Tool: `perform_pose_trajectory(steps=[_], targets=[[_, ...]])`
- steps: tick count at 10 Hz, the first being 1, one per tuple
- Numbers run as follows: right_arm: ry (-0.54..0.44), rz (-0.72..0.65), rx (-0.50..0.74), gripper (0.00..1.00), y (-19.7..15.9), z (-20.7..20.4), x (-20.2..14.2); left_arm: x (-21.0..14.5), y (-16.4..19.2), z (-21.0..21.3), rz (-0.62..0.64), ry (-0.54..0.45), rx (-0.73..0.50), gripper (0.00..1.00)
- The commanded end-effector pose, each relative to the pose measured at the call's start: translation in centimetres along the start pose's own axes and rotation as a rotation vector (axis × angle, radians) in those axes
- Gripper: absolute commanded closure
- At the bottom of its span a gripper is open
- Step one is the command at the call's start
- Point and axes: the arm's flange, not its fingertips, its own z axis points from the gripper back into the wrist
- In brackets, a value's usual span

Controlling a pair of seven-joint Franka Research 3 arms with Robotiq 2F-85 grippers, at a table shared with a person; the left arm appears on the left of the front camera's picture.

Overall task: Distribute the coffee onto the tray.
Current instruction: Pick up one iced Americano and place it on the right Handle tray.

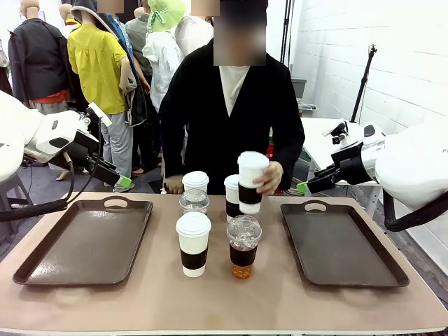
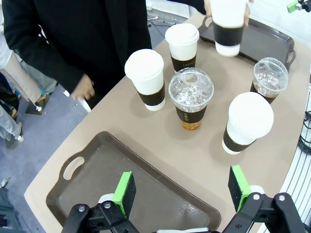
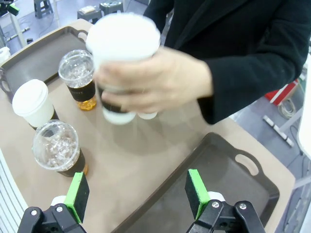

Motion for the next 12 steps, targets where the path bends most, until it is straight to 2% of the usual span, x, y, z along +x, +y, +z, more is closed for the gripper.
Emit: perform_pose_trajectory(steps=[1, 4, 7, 10, 12], targets=[[0.087, 0.072, 0.021, 0.00, -0.3, 0.2, 1.1, -0.2, 0.3, -0.2, -0.010, -0.005, -0.017, 0.00], [0.220, 0.163, 0.038, 0.00, -0.7, 0.1, 3.3, -0.2, 0.3, -0.2, -0.010, -0.005, -0.017, 0.00], [0.404, 0.336, 0.052, 0.00, -0.9, -0.1, 4.9, -0.2, 0.3, -0.2, -0.010, -0.005, -0.017, 0.00], [0.428, 0.543, 0.238, 0.00, -0.8, -0.2, 5.9, -0.2, 0.3, -0.2, -0.010, -0.005, -0.017, 0.00], [0.304, 0.546, 0.327, 0.00, -0.8, -0.4, 5.5, -0.2, 0.3, -0.2, -0.010, -0.005, -0.017, 0.00]])
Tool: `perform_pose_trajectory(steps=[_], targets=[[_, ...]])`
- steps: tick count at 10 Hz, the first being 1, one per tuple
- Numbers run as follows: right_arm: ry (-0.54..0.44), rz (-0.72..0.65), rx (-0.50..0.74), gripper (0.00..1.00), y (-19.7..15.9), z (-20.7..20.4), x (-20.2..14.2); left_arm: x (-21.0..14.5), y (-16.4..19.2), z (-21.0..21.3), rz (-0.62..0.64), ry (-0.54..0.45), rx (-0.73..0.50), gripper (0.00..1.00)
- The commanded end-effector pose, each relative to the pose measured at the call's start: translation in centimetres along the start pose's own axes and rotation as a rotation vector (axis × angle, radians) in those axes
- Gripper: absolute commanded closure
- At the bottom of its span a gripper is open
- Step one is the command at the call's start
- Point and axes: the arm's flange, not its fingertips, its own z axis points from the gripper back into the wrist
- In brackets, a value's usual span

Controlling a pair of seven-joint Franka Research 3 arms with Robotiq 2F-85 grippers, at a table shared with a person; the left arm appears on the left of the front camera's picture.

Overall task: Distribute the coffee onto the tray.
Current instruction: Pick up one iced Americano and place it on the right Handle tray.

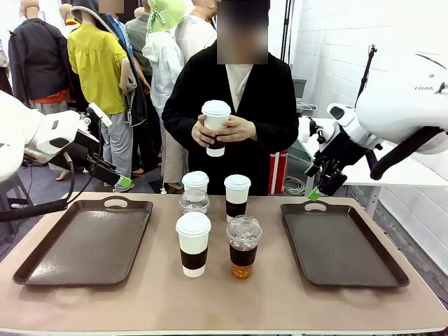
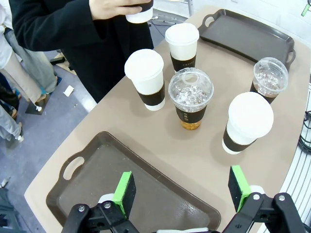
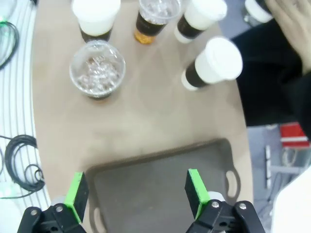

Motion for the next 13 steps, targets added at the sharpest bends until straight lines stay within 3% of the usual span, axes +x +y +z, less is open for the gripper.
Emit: perform_pose_trajectory(steps=[1, 4, 9, 13], targets=[[-0.120, 0.001, 0.045, 0.00, -0.7, -0.7, -1.3, -0.3, 0.3, -0.1, -0.009, -0.007, -0.017, 0.00], [-0.265, -0.071, 0.043, 0.00, 0.6, -2.6, -2.4, -0.3, 0.3, -0.1, -0.009, -0.007, -0.017, 0.00], [-0.618, -0.207, -0.006, 0.00, 5.5, -6.4, -4.8, -0.3, 0.3, -0.1, -0.009, -0.007, -0.017, 0.00], [-0.622, -0.234, 0.000, 0.00, 6.4, -7.9, -5.8, -0.3, 0.3, -0.1, -0.009, -0.007, -0.017, 0.00]])
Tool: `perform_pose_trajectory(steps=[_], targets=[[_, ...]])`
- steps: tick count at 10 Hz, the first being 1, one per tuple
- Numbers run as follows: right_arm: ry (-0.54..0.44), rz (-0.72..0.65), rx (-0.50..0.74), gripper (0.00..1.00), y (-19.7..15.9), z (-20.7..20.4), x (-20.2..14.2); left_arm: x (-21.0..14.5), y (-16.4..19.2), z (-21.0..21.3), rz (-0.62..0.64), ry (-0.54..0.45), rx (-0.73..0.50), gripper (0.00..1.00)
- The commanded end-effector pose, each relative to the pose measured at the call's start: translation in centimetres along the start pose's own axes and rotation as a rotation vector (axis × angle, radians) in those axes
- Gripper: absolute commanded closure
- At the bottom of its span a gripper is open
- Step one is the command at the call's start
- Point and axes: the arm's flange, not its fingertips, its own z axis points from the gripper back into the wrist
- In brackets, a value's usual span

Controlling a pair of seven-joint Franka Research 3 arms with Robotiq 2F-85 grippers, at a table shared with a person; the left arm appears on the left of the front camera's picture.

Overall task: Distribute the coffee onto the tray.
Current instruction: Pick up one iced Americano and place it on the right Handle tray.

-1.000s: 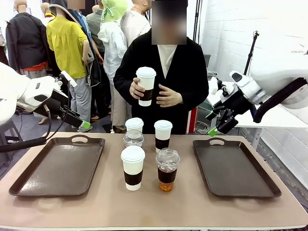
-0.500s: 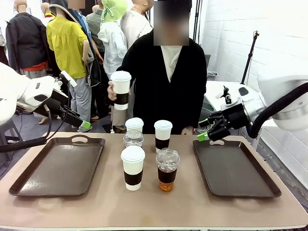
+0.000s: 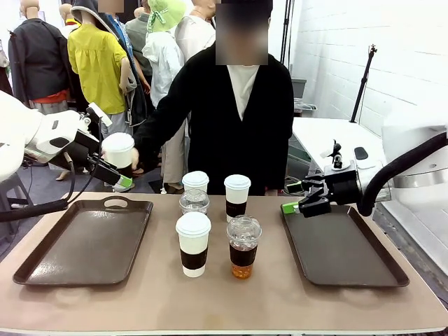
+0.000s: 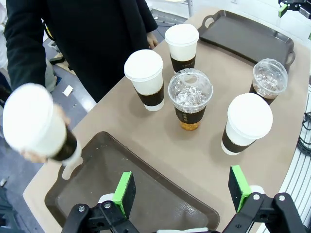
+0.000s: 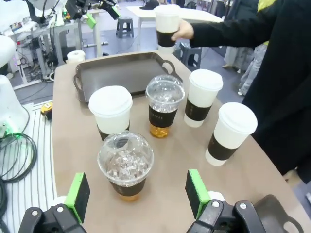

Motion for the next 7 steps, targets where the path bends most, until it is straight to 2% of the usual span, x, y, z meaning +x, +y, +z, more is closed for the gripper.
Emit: perform_pose_trajectory(steps=[1, 2, 5, 6, 7], targets=[[0.037, -0.030, -0.061, 0.00, 1.2, 0.7, 0.2, -0.3, 0.4, -0.1, -0.017, -0.003, -0.014, 0.00], [0.000, 0.000, 0.000, 0.00, 0.0, 0.0, 0.0, -0.3, 0.4, -0.1, -0.017, -0.003, -0.014, 0.00], [0.000, 0.000, 0.000, 0.00, 0.0, 0.0, 0.0, -0.3, 0.4, -0.1, -0.017, -0.003, -0.014, 0.00], [0.028, 0.001, -0.005, 0.00, 0.0, 0.2, -0.1, -0.3, 0.4, -0.1, -0.017, -0.003, -0.014, 0.00], [0.031, 0.009, 0.001, 0.00, -1.4, -0.6, -1.0, -0.3, 0.4, -0.1, -0.017, -0.003, -0.014, 0.00]])
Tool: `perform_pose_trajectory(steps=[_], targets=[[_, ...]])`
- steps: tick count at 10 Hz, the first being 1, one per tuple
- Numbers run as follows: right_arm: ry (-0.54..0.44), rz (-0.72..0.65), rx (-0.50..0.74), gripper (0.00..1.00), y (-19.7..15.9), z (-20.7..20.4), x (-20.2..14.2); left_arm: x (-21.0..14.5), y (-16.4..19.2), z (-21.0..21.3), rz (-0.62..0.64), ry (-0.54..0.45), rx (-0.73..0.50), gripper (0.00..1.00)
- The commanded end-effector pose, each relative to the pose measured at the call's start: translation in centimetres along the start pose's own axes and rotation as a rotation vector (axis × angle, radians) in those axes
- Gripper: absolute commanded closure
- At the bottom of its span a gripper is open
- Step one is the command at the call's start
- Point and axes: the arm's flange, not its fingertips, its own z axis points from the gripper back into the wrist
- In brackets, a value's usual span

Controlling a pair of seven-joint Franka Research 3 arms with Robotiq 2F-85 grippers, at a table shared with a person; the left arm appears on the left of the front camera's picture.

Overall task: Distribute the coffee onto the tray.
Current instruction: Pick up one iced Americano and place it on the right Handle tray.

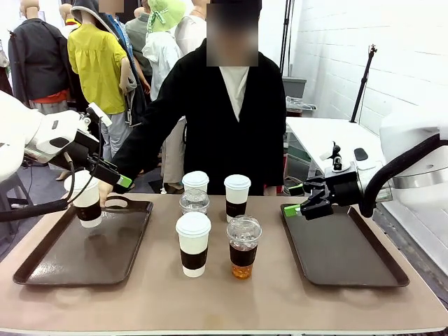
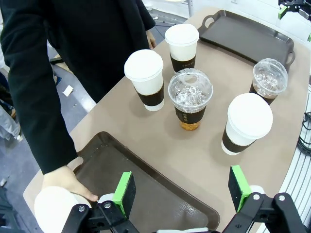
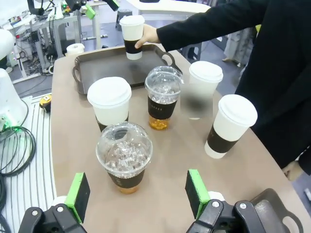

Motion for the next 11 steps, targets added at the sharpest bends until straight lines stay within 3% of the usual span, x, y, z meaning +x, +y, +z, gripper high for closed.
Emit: perform_pose_trajectory(steps=[1, 7, 11], targets=[[0.011, 0.031, 0.015, 0.00, -2.1, -1.5, -1.6, -0.3, 0.4, -0.1, -0.016, -0.003, -0.015, 0.00], [-0.090, 0.067, 0.221, 0.00, -3.2, -5.1, -8.7, -0.3, 0.4, -0.1, -0.016, -0.003, -0.015, 0.00], [-0.124, 0.035, 0.210, 0.00, -3.1, -6.7, -10.8, -0.3, 0.4, -0.1, -0.016, -0.003, -0.015, 0.00]])
